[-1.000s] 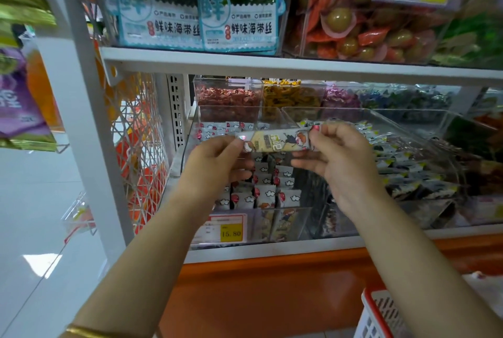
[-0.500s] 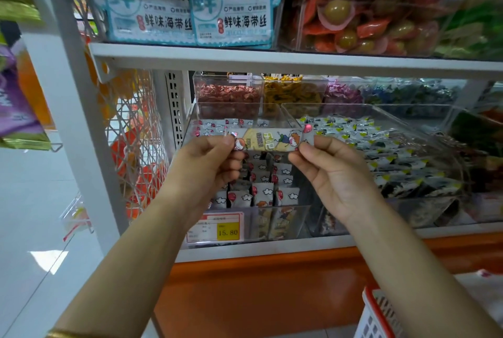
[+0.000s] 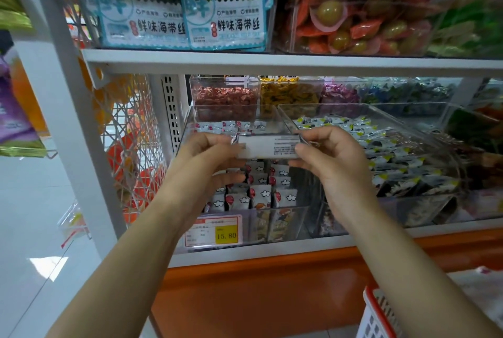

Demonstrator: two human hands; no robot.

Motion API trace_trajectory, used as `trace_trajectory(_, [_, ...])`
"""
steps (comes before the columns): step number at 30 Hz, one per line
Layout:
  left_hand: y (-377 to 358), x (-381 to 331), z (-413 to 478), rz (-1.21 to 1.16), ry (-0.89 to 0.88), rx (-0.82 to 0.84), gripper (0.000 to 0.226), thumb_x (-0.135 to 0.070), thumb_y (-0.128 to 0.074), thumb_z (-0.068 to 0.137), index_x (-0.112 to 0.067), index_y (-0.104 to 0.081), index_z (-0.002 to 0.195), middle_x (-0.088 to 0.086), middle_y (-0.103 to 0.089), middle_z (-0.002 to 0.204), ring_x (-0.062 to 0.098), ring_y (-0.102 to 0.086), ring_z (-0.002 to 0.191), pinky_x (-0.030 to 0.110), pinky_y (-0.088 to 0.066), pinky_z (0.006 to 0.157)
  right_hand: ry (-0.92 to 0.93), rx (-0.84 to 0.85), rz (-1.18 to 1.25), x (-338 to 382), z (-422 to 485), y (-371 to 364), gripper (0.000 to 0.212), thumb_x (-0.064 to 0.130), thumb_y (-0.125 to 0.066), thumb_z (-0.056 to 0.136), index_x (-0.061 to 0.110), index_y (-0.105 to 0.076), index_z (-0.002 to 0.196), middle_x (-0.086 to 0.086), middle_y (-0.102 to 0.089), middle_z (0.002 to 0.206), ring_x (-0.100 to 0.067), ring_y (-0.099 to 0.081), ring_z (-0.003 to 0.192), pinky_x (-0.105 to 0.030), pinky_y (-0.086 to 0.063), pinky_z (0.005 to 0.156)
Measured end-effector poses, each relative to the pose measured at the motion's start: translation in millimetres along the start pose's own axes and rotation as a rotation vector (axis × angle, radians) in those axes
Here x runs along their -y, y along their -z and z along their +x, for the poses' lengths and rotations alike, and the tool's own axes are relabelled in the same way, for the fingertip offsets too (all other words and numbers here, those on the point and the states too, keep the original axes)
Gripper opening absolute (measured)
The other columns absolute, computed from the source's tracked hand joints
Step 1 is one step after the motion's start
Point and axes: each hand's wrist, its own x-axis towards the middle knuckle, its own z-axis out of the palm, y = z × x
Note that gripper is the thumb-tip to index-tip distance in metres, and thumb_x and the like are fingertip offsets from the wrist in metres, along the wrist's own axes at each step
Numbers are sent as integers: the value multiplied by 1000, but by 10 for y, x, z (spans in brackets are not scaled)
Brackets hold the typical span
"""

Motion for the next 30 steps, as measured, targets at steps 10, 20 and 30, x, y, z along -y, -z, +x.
trace_trajectory(10, [-11,-63,-37,269,-49,59,29,-25,-68,71,-23,-69,100,2,-70,92,17,-69,86,23,-56,75,50,-22,-192,16,-6,-16,18,17,-68,83,24,-68,67,10,-65,64,-9,-62,68,-26,-51,66])
trace_trajectory(20, [-73,-103,-56,485,-49,25,12,-14,-66,81,-3,-64,75,0,-65,66,13,-61,63,19,-53,58,221,33,-376,59,-42,-30,12,16,-66,85,21,-68,74,7,-67,70,-2,-60,65,-13,-45,60])
trace_trajectory(30, [46,-194,-64,444,105,107,22,-17,-64,82,-2,-68,67,7,-72,70,4,-62,50,8,-42,44,170,119,-346,75,-21,-13,20,19,-66,85,26,-70,67,9,-68,65,-2,-61,60,-13,-46,54])
